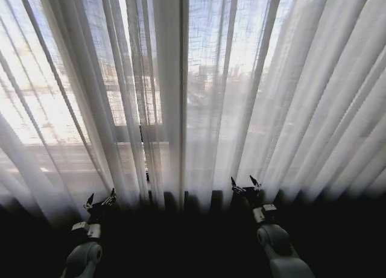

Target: Open the curtains by pulling them apart, changing their state from closed to fully open.

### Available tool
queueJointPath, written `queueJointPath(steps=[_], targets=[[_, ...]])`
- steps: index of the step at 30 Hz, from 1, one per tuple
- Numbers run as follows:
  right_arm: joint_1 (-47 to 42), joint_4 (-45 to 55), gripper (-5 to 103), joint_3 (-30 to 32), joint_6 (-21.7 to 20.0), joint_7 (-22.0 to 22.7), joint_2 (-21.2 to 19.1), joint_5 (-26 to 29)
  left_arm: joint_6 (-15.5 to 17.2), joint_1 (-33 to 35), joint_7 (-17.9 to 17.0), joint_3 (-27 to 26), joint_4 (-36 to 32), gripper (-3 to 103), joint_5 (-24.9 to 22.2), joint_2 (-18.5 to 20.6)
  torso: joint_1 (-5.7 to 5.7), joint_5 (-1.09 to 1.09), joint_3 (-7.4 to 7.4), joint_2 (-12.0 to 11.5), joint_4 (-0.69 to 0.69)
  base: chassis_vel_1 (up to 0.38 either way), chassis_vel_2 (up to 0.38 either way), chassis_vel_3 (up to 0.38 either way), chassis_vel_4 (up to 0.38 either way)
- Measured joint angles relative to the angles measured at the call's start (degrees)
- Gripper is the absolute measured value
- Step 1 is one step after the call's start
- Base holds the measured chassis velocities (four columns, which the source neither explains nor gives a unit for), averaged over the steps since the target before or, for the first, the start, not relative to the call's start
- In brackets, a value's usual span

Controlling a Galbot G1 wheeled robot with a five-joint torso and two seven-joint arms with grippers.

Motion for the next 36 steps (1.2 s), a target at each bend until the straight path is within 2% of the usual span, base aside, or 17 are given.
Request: queueJointPath(steps=[7, 15, 24, 36], targets=[[8.44, -8.36, 100, -4.48, -0.35, 2.24, 1.12, -3.1, 0.0, -0.01, 0.0, 0.0, 0.0, 100, 0.0, 0.0, 0.09, 0.0, 0.03, -0.05, 0.0, 0.0, 0.0, 0.0, 0.0], [10.99, -11.27, 100, -7.16, 0.87, 3.48, 3.03, -2.75, 0.01, -0.01, 0.0, 0.0, 0.0, 100, 0.0, 0.0, 0.06, 0.0, 0.02, -0.04, -0.01, 0.0, 0.0, 0.0, 0.0], [12.24, -12.53, 100, -6.97, 2.0, -1.25, 3.59, 0.46, 0.01, -0.01, 0.0, 0.0, 0.0, 100, 0.0, 0.0, 0.06, 0.0, 0.02, -0.04, 0.0, 0.0, 0.0, 0.0, 0.0], [11.83, -12.16, 100, -6.61, 1.99, -0.16, 2.87, -0.35, 0.0, -0.01, 0.0, 0.0, 0.0, 100, 0.0, 0.0, 0.06, 0.0, 0.01, -0.02, 0.0, -0.047, 0.057, 0.061, -0.056]])
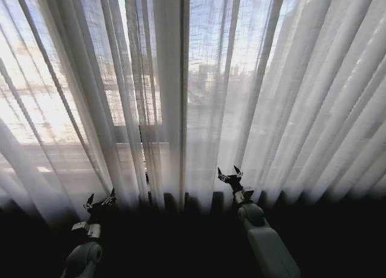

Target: Open the curtains by pulling them apart, changing their state from closed to fully open.

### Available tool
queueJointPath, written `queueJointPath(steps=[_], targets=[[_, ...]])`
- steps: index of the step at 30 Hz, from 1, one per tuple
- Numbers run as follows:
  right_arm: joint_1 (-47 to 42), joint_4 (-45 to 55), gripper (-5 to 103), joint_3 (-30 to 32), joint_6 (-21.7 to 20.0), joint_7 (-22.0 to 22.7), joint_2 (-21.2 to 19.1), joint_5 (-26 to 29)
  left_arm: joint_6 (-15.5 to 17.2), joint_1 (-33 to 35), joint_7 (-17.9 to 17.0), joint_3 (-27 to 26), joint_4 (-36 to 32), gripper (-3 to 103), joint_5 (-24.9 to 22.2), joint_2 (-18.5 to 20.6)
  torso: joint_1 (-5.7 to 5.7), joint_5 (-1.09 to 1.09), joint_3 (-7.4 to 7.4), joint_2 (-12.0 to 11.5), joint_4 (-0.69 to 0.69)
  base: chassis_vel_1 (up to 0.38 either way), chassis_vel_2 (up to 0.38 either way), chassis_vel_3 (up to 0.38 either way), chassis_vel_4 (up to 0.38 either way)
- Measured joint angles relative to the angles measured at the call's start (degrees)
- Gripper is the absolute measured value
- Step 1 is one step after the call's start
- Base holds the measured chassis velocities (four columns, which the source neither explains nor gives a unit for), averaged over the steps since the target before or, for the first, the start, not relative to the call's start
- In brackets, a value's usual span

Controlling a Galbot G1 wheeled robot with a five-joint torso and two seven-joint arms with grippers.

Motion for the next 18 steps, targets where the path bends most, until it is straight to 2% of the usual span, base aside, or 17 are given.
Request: queueJointPath(steps=[7, 18], targets=[[0.76, -1.01, 100, -1.08, 0.51, 0.45, 0.8, -2.79, 0.0, -0.01, 0.0, 0.0, 0.0, 100, 0.0, 0.0, 0.07, 0.0, 0.02, -0.03, -0.01, -0.078, 0.077, 0.082, -0.071], [7.12, -7.13, 100, -4.74, 0.54, 1.91, 4.32, -5.44, 0.0, 0.0, 0.0, 0.0, 0.0, 100, 0.0, 0.0, -0.02, 0.0, 0.0, 0.0, 0.0, -0.005, 0.001, 0.001, -0.003]])
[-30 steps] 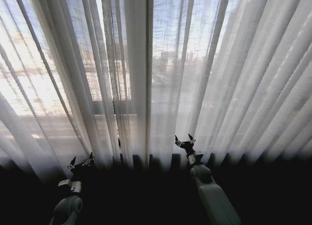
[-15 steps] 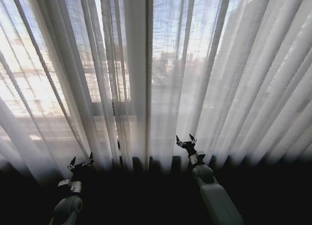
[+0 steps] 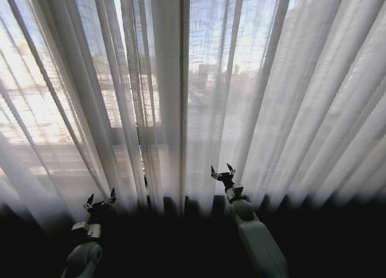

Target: Open the curtains by pulling them apart, changing their state from closed to fully open.

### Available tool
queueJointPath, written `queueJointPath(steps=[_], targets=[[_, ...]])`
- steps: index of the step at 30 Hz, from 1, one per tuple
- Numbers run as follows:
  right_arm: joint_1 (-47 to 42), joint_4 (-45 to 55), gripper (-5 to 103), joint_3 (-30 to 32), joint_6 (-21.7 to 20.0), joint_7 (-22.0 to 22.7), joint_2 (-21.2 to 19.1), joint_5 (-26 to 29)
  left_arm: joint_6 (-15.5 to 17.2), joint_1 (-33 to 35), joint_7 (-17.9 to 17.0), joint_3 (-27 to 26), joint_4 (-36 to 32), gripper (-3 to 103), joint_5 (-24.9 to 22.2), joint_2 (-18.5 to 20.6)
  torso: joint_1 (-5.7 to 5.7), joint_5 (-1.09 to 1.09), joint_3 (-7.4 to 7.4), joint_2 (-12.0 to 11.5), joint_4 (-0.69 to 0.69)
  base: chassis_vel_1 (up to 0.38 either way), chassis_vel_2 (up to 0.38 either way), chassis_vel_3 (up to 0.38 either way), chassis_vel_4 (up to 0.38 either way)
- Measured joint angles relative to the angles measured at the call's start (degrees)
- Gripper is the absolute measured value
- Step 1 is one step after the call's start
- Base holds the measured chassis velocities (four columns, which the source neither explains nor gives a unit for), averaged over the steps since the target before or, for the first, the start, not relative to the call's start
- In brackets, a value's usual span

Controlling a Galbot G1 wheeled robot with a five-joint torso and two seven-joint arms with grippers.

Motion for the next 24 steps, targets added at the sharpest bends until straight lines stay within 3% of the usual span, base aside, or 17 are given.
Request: queueJointPath(steps=[9, 11, 13, 17, 20, 21, 23, 24], targets=[[3.77, -4.27, 103, -0.65, 1.01, 0.06, 2.46, -2.63, 0.0, 0.0, 0.0, 0.0, 0.0, 100, 0.0, 0.0, 0.03, 0.0, 0.01, -0.01, 0.01, 0.0, 0.0, 0.0, 0.0], [3.83, -4.58, 95, -0.5, 1.53, -0.24, 2.45, -2.77, 0.0, 0.0, 0.0, 0.0, 0.0, 100, 0.0, 0.0, 0.02, 0.0, 0.0, -0.01, -0.01, 0.0, 0.0, 0.0, 0.0], [3.83, -4.63, 95, -0.43, 1.77, -0.38, 2.36, -2.8, 0.0, 0.0, 0.0, 0.0, 0.0, 100, 0.0, 0.0, 0.02, 0.0, 0.01, -0.01, -0.01, 0.0, 0.0, 0.0, 0.0], [3.39, -4.5, 74, -0.11, 2.27, -0.7, 1.73, -2.69, 0.0, 0.0, 0.0, 0.0, 0.0, 100, 0.0, 0.0, 0.03, 0.0, 0.01, -0.01, -0.01, 0.0, 0.0, 0.0, 0.0], [3.17, -4.2, 74, 0.06, 2.36, -0.8, 1.51, -2.6, 0.0, 0.0, 0.0, 0.0, 0.0, 100, 0.0, 0.0, 0.02, 0.0, 0.01, -0.01, -0.01, 0.0, 0.0, 0.0, 0.0], [3.04, -4.04, 62, 0.1, 2.38, -0.82, 1.42, -2.57, 0.0, 0.0, 0.0, 0.0, 0.0, 100, 0.0, 0.0, 0.02, 0.0, 0.01, -0.01, -0.01, 0.0, 0.0, 0.0, 0.0], [2.76, -3.78, 52, 0.12, 2.43, -0.86, 1.33, -2.45, 0.0, 0.0, 0.0, 0.0, 0.0, 100, 0.0, 0.0, 0.02, 0.0, 0.01, -0.01, -0.01, 0.0, 0.0, 0.0, 0.0], [2.76, -3.78, 52, 0.12, 2.43, -0.86, 1.33, -2.45, 0.0, 0.0, 0.0, 0.0, 0.0, 100, 0.0, 0.0, 0.02, 0.0, 0.01, -0.01, -0.01, 0.0, 0.0, 0.0, 0.0]])
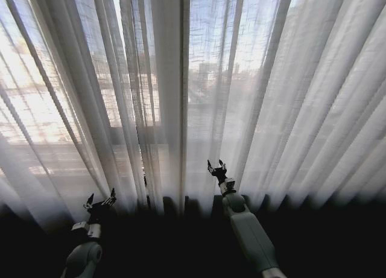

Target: Open the curtains by pulling them apart, changing their state from closed to fully open.

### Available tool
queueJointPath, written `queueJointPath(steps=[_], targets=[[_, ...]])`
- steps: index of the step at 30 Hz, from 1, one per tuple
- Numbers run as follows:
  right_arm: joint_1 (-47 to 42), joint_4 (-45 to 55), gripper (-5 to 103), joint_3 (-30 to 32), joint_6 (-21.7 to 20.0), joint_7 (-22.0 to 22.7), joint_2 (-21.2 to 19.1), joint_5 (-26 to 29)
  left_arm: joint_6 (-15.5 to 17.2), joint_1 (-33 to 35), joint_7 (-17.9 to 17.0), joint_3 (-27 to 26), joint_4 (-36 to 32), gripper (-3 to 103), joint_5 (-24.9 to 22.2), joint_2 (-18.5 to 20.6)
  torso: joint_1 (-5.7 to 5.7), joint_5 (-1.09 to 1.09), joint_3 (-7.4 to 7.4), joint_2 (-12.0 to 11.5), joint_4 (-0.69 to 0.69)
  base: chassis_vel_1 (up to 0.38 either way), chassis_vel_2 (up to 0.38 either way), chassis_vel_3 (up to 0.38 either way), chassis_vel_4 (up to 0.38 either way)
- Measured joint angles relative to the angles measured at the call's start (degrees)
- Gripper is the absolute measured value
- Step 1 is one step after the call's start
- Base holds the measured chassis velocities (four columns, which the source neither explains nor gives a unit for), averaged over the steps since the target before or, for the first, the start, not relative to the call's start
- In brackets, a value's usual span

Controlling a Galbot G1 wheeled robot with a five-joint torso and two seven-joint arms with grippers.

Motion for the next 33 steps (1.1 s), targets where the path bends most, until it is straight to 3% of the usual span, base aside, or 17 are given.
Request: queueJointPath(steps=[5, 7, 11, 14, 33], targets=[[-0.2, 0.44, 30, 0.02, 0.82, -1.39, 0.2, 1.87, 0.0, 0.0, 0.0, 0.0, 0.0, 100, 0.0, 0.0, 0.0, 0.0, 0.0, 0.0, 0.0, 0.0, 0.0, 0.0, 0.0], [-0.21, 0.48, 30, 0.03, 0.99, -1.76, 0.26, 2.1, 0.0, 0.0, 0.0, 0.0, 0.0, 100, 0.0, 0.0, 0.0, 0.0, 0.0, 0.0, 0.01, 0.0, 0.0, 0.0, 0.0], [-0.22, 0.66, 8, 0.33, 2.55, -5.0, 0.52, 2.92, 0.0, 0.0, 0.0, 0.0, 0.0, 100, 0.0, 0.0, 0.0, 0.0, 0.0, 0.0, 0.01, 0.0, 0.0, 0.0, 0.0], [-0.22, 0.69, 2, 0.48, 2.77, -6.17, 0.61, 3.6, 0.0, 0.0, 0.0, 0.0, 0.0, 100, 0.0, 0.0, 0.0, 0.0, 0.0, 0.0, 0.01, 0.0, 0.0, 0.0, 0.0], [-0.47, 0.27, 0, 1.42, 2.04, -9.37, -0.56, 4.89, 0.0, 0.0, 0.0, 0.0, 0.0, 100, 0.0, 0.0, 0.0, 0.0, 0.0, 0.0, 0.02, -0.008, -0.01, 0.008, 0.009]])
